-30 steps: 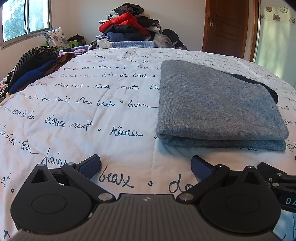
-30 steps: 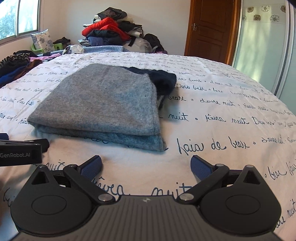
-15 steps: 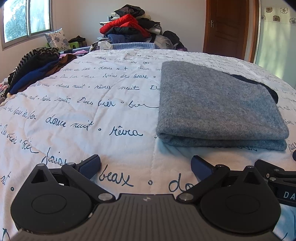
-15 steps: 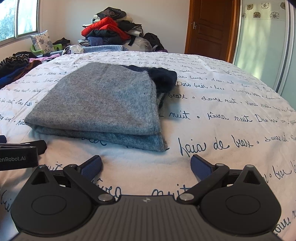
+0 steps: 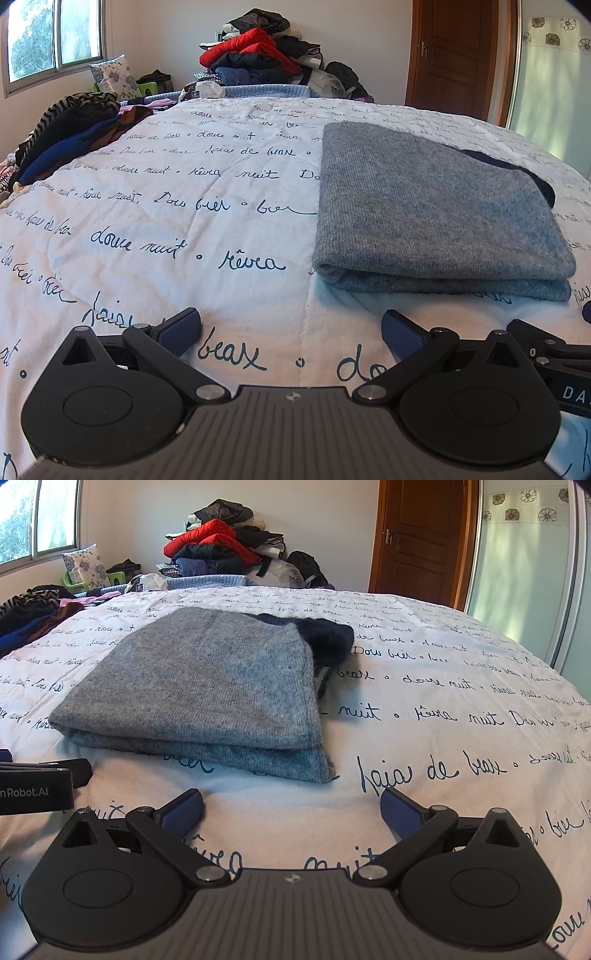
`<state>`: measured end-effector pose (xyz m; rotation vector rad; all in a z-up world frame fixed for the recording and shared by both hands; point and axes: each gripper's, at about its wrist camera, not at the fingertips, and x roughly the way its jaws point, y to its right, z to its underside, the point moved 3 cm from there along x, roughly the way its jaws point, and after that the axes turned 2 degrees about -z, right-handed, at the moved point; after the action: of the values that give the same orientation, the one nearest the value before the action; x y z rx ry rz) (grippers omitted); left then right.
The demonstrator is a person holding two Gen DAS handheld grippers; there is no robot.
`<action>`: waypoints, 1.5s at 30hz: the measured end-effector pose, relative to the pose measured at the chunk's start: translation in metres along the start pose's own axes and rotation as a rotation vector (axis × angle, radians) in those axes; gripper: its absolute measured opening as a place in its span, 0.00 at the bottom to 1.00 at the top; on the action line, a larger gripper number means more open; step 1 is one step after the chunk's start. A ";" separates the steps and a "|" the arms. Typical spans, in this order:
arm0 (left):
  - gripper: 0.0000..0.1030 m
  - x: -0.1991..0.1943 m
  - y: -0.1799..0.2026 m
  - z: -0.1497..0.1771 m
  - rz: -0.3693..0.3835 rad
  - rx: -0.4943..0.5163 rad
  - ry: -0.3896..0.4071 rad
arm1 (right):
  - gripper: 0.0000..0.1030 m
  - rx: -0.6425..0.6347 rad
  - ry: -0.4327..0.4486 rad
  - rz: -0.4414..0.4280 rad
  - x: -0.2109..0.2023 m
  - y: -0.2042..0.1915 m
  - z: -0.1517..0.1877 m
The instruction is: Fold small clothes
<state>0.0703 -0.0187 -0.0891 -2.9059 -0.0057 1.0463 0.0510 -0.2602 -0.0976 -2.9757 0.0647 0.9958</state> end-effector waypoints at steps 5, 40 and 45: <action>1.00 0.000 0.000 0.000 0.004 -0.003 -0.001 | 1.00 -0.008 -0.019 -0.017 0.002 0.002 -0.006; 1.00 0.001 -0.003 0.000 0.016 -0.019 0.003 | 1.00 -0.005 -0.013 -0.035 0.009 0.005 -0.008; 1.00 0.001 -0.003 0.000 0.016 -0.019 0.004 | 1.00 -0.005 -0.013 -0.035 0.009 0.005 -0.008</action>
<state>0.0712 -0.0161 -0.0894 -2.9296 0.0083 1.0490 0.0625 -0.2661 -0.0970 -2.9635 0.0095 1.0133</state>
